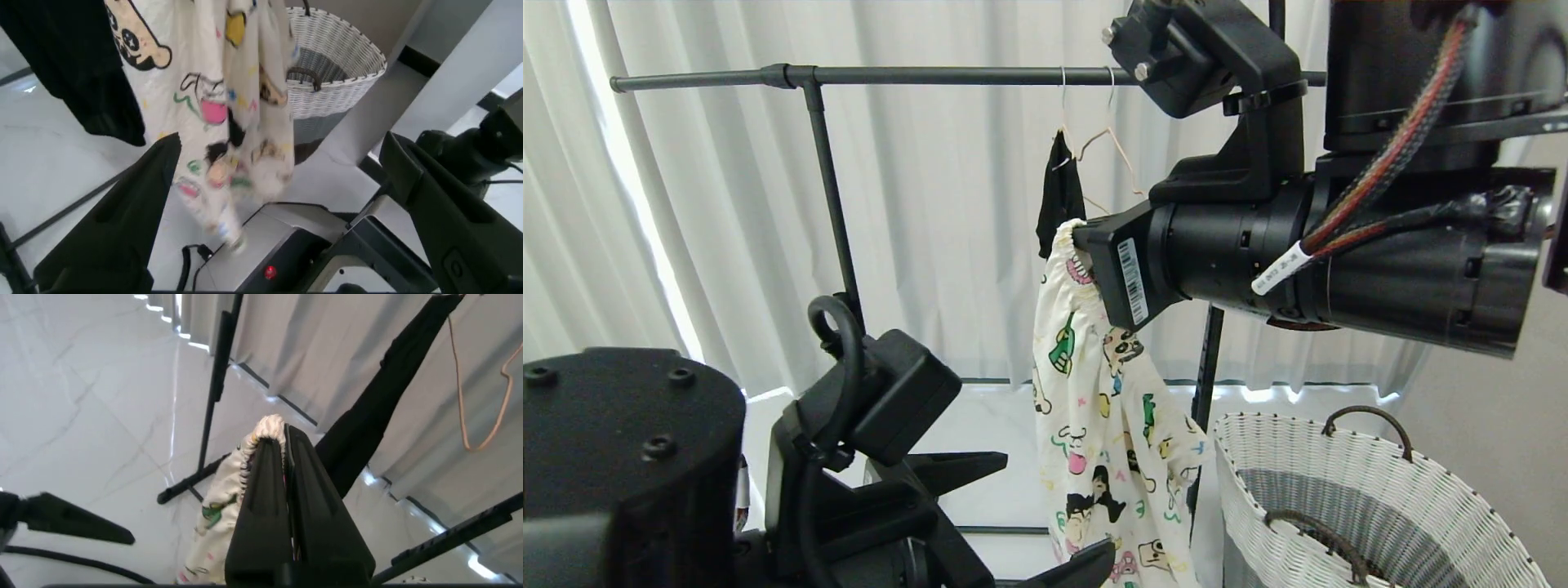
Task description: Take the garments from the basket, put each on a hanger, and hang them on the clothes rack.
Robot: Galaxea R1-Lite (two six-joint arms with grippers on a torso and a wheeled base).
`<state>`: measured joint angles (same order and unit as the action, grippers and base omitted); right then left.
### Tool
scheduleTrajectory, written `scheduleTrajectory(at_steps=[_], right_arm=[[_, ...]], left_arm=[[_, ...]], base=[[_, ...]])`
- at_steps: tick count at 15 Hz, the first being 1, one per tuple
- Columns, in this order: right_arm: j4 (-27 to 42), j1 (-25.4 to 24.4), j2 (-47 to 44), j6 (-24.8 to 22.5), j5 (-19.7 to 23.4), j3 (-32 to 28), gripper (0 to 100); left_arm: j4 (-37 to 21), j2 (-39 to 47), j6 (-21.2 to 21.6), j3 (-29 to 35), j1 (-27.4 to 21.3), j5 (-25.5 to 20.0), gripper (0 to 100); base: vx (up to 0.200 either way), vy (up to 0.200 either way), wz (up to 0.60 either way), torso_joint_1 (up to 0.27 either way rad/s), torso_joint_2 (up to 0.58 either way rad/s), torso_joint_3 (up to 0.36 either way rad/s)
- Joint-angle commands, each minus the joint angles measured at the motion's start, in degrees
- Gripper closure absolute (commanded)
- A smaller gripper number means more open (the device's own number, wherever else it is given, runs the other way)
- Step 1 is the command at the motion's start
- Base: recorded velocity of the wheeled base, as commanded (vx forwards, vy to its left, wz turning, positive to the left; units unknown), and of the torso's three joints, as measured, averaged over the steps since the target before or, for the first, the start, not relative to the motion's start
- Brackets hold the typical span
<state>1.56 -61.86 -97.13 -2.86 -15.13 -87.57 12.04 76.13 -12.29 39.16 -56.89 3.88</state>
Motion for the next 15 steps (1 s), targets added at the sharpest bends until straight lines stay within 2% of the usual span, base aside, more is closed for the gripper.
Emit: scheduleTrajectory(at_steps=[1,7,12,13,15], right_arm=[[0.02,0.51,0.02,-0.04,-0.08,-0.06,100],[0.02,2.18,-0.78,-0.3,-0.08,-1.29,100],[0.37,1.03,-0.69,-0.39,-0.08,-1.91,100],[0.46,0.77,-0.6,-0.39,-0.08,-2.08,100],[0.55,-0.02,-0.51,-0.39,-0.16,-2.61,100]], left_arm=[[0.08,3.06,-0.1,0.39,-0.67,2.36,0],[0.08,2.8,-2.92,1.01,-1.2,5.18,0],[0.08,4.82,-3.62,1.98,-1.64,5.79,0],[0.08,5.61,-4.41,2.86,-1.64,6.23,0],[0.0,12.11,-9.42,8.74,-1.64,9.57,0]], base=[[0.0,0.0,0.0,0.0,0.0,0.0],[0.0,0.0,0.0,0.0,0.0,0.0],[0.0,0.0,0.0,0.0,0.0,0.0],[0.0,0.0,0.0,0.0,0.0,0.0],[0.0,0.0,0.0,0.0,0.0,0.0]])
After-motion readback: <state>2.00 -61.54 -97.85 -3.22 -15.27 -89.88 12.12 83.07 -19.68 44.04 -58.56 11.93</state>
